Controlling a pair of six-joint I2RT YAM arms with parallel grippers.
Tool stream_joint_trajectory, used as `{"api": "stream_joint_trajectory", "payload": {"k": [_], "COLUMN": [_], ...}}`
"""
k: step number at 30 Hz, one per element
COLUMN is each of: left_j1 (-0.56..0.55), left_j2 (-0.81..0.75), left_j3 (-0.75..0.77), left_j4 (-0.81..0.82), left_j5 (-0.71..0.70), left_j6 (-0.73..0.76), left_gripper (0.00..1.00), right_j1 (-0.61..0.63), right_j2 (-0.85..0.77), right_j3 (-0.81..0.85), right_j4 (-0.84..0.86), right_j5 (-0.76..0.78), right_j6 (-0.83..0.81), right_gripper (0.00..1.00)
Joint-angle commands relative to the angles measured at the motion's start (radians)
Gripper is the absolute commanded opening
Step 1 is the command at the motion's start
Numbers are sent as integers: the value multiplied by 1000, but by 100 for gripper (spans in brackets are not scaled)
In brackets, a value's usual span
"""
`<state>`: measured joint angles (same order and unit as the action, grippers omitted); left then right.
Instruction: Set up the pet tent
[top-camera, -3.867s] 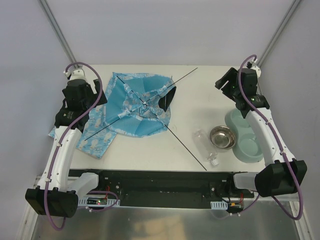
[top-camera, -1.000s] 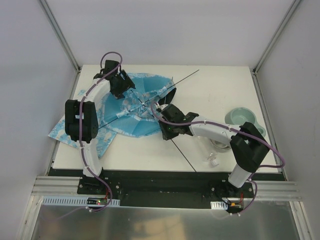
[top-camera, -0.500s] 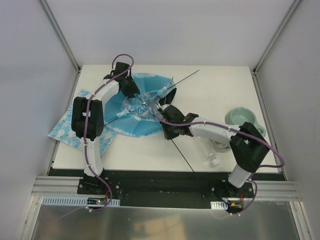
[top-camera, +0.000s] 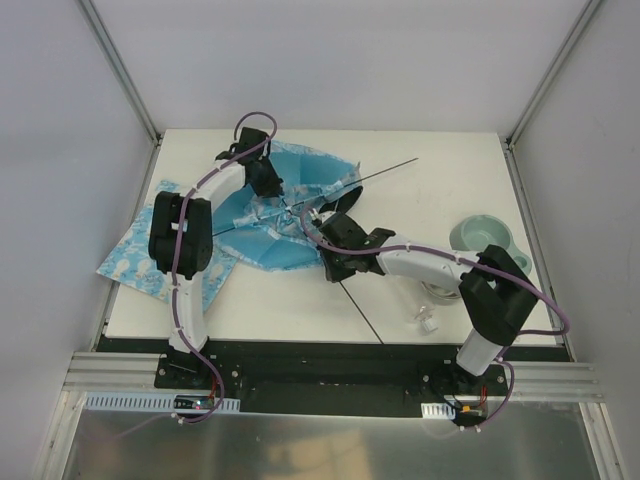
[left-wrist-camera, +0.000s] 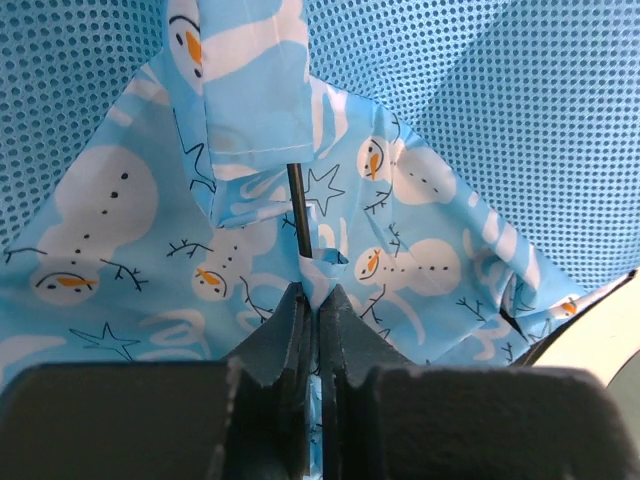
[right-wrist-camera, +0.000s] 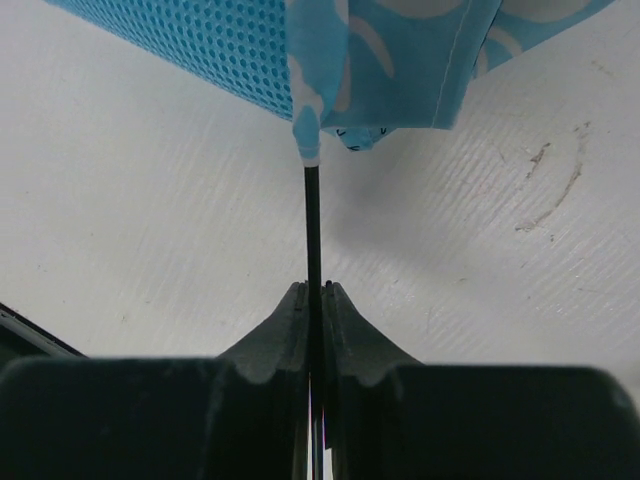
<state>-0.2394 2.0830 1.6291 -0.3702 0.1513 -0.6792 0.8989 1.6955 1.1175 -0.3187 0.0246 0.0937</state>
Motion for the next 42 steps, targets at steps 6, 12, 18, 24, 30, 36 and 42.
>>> {"api": "stream_joint_trajectory", "payload": {"k": [6,12,18,24,30,36,42], "left_j1": [-81,-132,-155,-155,-155,-153,-143], "left_j2": [-51,-49,-8,5,-8,-76,-176], "left_j3": [41,69,132,196,284,316,311], "left_j4": [-32,-33,-52,-91,-134,-164,-185], "left_j5": [48,90,125,48,-44,-168,-252], "left_j6": [18,18,26,66,128,187,216], "left_gripper": [0,0,0,48,77,90,94], "right_j1": [5,6,6,8,8,6,6], "right_j2": [-108,-174,-224,-226,-171,-146,-93], "right_j3": [22,30,-5,-24,28,64,133], "right_j4": [-11,-74,-94,-82,-106,-91,-86], "right_j5": [55,113,193,209,195,209,201], "right_j6": [70,139,201,255,282,314,324], "right_gripper": [0,0,0,0,0,0,0]}}
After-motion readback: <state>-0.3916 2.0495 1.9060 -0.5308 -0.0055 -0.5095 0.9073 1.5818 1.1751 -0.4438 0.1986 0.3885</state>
